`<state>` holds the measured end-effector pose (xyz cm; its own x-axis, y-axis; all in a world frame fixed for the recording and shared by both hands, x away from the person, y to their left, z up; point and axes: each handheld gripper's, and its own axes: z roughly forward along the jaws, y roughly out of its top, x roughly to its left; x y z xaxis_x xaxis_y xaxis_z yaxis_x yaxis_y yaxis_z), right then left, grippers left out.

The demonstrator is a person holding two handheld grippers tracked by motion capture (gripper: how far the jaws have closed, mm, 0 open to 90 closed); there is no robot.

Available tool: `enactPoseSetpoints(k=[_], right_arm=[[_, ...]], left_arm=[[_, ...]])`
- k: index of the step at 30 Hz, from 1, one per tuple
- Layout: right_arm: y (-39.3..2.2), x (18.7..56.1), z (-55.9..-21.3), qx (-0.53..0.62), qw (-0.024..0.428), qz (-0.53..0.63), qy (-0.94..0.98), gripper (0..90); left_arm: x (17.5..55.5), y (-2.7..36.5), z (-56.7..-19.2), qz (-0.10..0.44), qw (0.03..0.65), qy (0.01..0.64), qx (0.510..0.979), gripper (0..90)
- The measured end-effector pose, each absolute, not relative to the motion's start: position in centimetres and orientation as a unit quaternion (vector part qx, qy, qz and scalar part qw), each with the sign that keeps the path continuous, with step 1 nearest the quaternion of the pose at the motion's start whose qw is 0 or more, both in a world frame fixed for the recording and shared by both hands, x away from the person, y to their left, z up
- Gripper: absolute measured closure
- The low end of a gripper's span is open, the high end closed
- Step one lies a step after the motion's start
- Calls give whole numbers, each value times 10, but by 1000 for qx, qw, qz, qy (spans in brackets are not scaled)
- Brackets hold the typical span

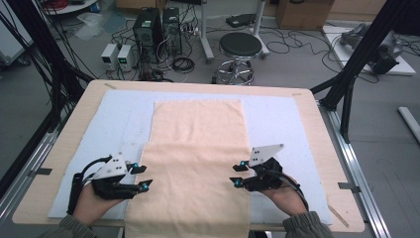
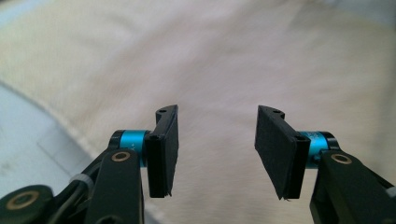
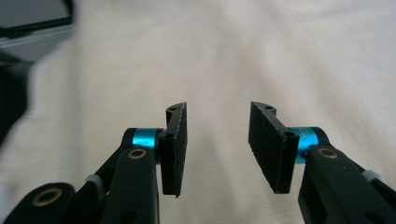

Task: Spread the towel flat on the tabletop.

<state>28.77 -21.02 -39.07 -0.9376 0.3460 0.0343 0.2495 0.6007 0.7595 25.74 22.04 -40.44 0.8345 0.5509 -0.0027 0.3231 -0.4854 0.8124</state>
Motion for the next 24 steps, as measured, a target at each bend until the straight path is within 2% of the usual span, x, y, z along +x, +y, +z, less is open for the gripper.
enactPoseSetpoints(k=[5, 8, 10, 11, 12, 16, 21, 22, 24], right_arm=[[-213, 308, -425, 197, 41, 388, 899, 594], [-207, 307, -436, 186, 53, 369, 909, 708], [-208, 307, -437, 188, 42, 374, 907, 816], [-208, 306, -437, 180, 38, 373, 909, 838], [-206, 305, -436, 174, 44, 369, 912, 848], [-208, 294, -425, 163, 50, 377, 910, 854], [-218, 255, -386, 131, 48, 424, 895, 845], [-220, 245, -377, 116, 40, 441, 889, 825], [-224, 226, -361, 91, 37, 459, 883, 751]], left_arm=[[280, 215, -432, 104, 402, 268, 869, 499], [280, 209, -439, 105, 394, 252, 877, 629], [278, 207, -437, 100, 390, 248, 881, 772], [275, 204, -436, 108, 384, 246, 883, 836], [273, 203, -434, 112, 379, 244, 886, 846], [255, 207, -419, 113, 396, 240, 879, 855], [207, 221, -385, 103, 434, 209, 870, 850], [194, 222, -378, 100, 443, 194, 870, 832], [178, 224, -369, 101, 455, 178, 867, 688]])
